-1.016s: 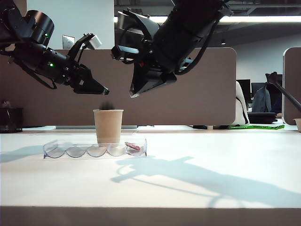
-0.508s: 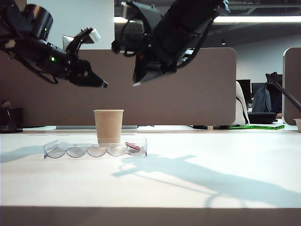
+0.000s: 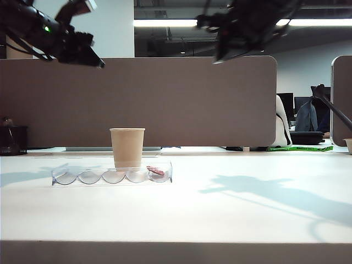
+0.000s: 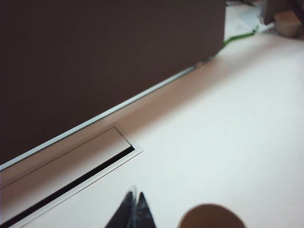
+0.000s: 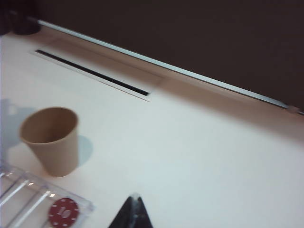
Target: Pick up the chip with the greater value and put it into the paper cup.
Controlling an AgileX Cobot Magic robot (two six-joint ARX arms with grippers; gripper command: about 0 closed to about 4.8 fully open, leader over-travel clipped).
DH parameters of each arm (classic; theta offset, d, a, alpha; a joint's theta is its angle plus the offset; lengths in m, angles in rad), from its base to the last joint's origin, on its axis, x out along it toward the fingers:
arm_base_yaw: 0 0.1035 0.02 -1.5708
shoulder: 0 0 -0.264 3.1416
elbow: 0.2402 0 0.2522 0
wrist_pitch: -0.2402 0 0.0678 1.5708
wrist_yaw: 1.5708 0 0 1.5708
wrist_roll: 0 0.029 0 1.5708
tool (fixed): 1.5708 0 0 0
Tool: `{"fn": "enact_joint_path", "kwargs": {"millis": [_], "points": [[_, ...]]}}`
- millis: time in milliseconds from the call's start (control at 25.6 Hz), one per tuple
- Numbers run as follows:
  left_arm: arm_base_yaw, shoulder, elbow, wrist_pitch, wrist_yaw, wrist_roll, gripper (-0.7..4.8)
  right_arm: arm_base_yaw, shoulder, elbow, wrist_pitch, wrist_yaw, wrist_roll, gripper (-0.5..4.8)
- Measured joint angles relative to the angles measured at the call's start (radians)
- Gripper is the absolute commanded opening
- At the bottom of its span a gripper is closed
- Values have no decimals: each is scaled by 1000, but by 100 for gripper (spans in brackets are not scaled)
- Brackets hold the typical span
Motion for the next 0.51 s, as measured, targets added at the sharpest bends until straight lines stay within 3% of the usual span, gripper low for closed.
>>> {"fn": "enact_joint_path", "kwargs": {"millis": [156, 352, 508], "points": [[36, -89, -52, -17, -36, -43, -6, -119, -172, -155, 16, -16, 0, -6], [37, -172, -129, -21, -55, -46, -6, -266, -271, -256, 24, -159, 0, -6], [35, -258, -227, -21, -84, -63, -6, -377, -341, -317, 23, -199, 4, -6]]}}
